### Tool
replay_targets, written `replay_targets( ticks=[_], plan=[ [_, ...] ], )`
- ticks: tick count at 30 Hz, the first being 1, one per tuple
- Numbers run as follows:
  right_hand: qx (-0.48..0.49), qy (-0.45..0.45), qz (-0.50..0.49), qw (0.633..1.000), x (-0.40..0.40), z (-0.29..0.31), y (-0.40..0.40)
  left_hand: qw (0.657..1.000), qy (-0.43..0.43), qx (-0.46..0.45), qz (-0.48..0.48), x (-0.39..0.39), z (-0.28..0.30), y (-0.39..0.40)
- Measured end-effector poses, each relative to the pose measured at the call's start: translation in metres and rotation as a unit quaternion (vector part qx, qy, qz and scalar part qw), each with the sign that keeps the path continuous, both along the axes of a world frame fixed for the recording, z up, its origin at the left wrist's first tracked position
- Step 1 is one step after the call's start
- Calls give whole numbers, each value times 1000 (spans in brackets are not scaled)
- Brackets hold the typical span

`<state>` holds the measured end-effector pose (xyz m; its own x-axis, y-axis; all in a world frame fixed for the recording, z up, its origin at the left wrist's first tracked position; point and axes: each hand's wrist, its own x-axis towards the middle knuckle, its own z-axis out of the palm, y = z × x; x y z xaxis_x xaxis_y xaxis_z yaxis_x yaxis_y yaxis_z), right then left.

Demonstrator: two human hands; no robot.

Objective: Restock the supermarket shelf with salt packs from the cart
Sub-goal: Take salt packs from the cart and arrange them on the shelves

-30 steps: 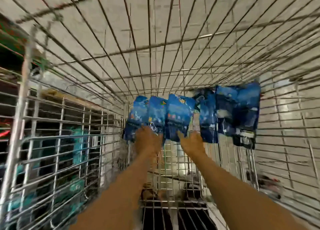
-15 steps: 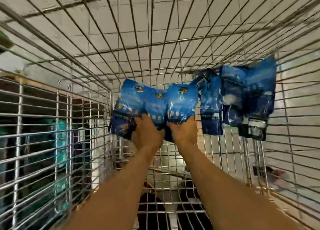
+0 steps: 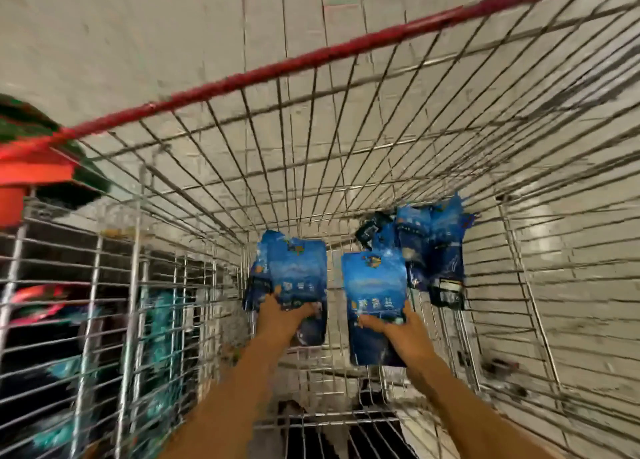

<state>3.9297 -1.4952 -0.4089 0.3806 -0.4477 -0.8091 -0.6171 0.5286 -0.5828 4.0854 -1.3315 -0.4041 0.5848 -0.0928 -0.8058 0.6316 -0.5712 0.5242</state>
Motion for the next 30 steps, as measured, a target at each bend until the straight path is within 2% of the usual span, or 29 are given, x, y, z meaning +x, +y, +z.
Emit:
replay_targets(
  ticks=[6,10,14,18,21,24,30],
  plan=[
    [-41,-68,13,997,0,146,-8,997,-40,-54,48,-1,139,-1],
    [-101,-125,-6,987,-9,236,-4,990,-115,-74,36,-15,234,21],
    [-69,-184,-27,980,-18,311,11,968,-209,-132,54,-22,338,49],
    [-83,-243,-13,966,-5,379,23,941,-260,-195,89,-26,422,82],
    [-84,-310,24,947,14,436,40,923,-293,-226,109,-29,473,110],
    [-85,-392,83,912,37,489,64,901,-327,-241,155,-37,518,143],
    [-30,-486,224,844,86,556,125,841,-416,-219,266,-66,580,214]
  ],
)
